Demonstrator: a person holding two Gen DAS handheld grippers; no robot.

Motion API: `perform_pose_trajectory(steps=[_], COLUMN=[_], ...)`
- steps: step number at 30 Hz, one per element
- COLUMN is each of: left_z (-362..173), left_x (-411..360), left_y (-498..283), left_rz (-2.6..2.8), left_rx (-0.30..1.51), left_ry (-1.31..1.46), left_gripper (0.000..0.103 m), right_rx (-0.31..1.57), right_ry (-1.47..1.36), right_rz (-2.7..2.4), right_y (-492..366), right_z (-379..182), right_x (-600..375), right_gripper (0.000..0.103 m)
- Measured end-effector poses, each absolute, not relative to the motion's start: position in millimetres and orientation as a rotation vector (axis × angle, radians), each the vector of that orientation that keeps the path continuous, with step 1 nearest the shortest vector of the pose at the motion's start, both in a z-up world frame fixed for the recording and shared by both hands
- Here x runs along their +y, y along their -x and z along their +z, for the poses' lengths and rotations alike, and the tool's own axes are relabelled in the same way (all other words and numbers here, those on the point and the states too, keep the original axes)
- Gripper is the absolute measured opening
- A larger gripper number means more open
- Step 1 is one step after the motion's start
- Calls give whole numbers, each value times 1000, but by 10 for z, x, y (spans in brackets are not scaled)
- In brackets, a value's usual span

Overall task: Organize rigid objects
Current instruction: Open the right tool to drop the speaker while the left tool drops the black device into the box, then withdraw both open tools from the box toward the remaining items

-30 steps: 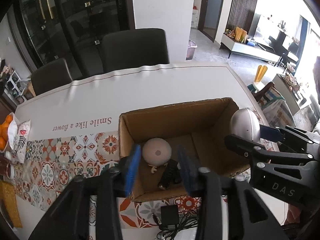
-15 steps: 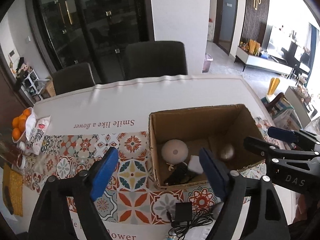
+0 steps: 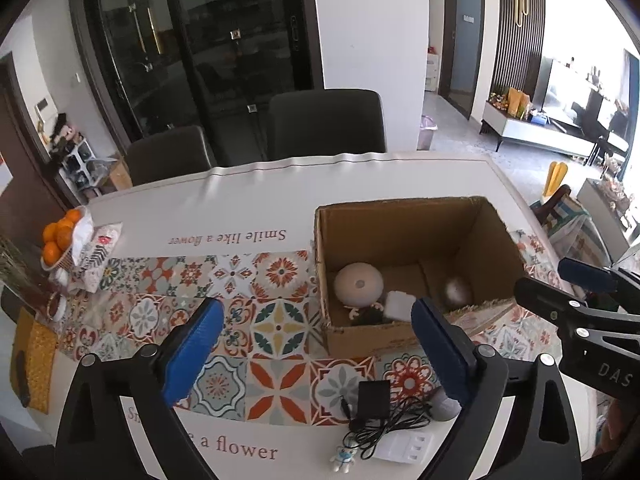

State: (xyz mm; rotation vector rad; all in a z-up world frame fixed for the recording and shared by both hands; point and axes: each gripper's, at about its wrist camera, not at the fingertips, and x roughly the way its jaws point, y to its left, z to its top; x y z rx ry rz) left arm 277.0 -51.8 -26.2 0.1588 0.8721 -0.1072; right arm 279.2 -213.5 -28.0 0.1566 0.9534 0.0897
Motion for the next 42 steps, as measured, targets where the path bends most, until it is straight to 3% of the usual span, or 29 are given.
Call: perform_pose_trajectory(steps=[42], left_z=[-1495], left_x=[-490], left_y=[-2333], left_rz=[-92], left_rx=[1221], left_ry=[-143], left_gripper=[97], right_rx=[1310], right_ry=[-149], right_rz=[98], right_y=[-2367], right_z=[-1640], right_x=[-2036], right_gripper=[75])
